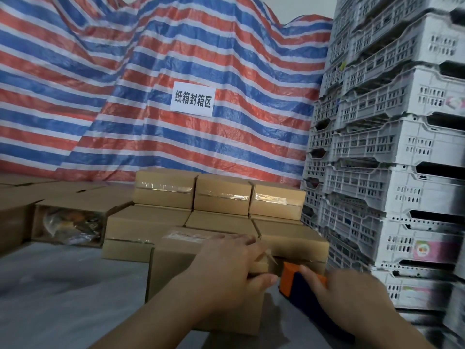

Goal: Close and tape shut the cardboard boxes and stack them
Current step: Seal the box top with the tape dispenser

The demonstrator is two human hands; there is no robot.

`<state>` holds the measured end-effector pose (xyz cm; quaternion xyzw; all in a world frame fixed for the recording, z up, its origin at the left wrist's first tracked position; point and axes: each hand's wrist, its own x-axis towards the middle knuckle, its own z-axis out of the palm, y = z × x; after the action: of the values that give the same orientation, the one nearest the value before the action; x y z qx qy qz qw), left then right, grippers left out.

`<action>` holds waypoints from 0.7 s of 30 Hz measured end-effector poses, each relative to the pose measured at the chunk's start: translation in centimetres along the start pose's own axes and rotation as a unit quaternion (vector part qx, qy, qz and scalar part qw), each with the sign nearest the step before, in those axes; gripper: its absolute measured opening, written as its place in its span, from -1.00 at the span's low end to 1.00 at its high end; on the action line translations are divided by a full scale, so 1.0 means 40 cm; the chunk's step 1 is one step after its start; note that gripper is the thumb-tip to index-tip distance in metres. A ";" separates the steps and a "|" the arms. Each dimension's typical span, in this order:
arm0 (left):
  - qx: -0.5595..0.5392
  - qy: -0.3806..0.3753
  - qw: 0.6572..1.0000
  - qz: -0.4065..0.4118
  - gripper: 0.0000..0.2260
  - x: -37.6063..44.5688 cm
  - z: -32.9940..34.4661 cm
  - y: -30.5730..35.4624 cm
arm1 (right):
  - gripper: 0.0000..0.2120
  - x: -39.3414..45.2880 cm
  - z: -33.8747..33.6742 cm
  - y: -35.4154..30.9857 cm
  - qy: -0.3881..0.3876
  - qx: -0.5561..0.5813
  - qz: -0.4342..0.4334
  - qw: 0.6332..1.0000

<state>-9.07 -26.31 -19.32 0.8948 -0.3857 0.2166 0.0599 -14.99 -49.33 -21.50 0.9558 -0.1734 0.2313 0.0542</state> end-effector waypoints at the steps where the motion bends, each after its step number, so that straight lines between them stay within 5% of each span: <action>1: -0.001 -0.001 1.000 0.001 -0.42 0.000 0.000 0.001 | -0.21 0.007 -0.021 -0.010 0.037 0.055 -0.008 0.998; 3: 0.000 0.000 1.000 0.001 -0.42 -0.001 -0.003 0.002 | -0.31 0.031 -0.067 -0.048 0.068 0.273 -0.032 0.959; 6: 0.000 0.010 1.000 0.003 -0.42 -0.004 -0.006 0.002 | -0.49 0.091 -0.115 -0.134 -0.005 0.570 0.001 0.822; 11: 0.010 0.012 1.000 0.004 -0.38 -0.001 -0.002 0.002 | -0.48 0.130 -0.141 -0.272 -0.074 0.717 0.018 0.693; 14: 0.014 0.027 1.000 0.005 -0.32 0.001 0.004 0.001 | -0.46 0.121 -0.108 -0.307 -0.081 0.745 0.023 0.662; 21: -0.028 0.039 0.999 -0.009 -0.19 -0.008 0.003 0.007 | -0.31 0.064 -0.037 -0.300 -0.084 0.751 0.000 0.655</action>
<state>-9.42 -26.31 -19.59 0.8872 -0.3808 0.2398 0.1021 -9.21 -38.64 -19.30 0.6864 0.0553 0.2010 -0.6967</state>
